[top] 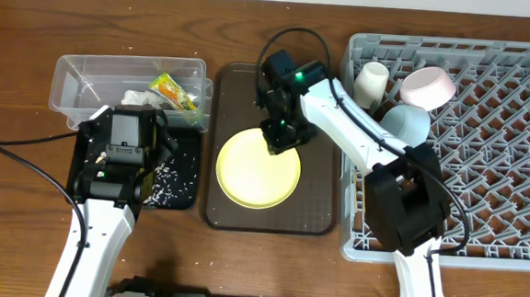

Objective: Sort waste into correct bins and load items into the dishwasher rack
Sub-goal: 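Drag the yellow plate toward the tray edge and grip its rim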

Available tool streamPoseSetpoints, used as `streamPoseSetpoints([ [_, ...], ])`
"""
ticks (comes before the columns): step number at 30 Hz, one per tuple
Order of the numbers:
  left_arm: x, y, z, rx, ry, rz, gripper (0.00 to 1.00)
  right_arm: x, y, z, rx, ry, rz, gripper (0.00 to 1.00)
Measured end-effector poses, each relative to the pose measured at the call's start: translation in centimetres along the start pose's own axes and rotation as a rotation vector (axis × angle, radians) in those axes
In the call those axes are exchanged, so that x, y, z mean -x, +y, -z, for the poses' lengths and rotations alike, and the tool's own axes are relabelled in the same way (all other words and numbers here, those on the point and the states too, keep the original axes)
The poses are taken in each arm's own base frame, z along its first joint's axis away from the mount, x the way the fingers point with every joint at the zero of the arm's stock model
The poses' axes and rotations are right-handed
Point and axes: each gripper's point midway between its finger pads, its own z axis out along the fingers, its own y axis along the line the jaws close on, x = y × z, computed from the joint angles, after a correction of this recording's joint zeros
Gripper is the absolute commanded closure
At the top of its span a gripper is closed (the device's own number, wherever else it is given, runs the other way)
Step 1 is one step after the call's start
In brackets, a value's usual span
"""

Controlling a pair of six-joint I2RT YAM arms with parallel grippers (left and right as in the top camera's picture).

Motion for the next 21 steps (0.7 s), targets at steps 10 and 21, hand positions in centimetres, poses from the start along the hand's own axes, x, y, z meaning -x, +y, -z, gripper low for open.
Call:
streamPoseSetpoints([
  [10, 0.0, 0.0, 0.0, 0.000, 0.000, 0.000, 0.08, -0.2, -3.0, -0.2, -0.166, 0.003, 0.023, 0.58],
  [21, 0.0, 0.0, 0.0, 0.000, 0.000, 0.000, 0.08, -2.0, -3.9, -2.1, -0.186, 0.057, 0.022, 0.71],
])
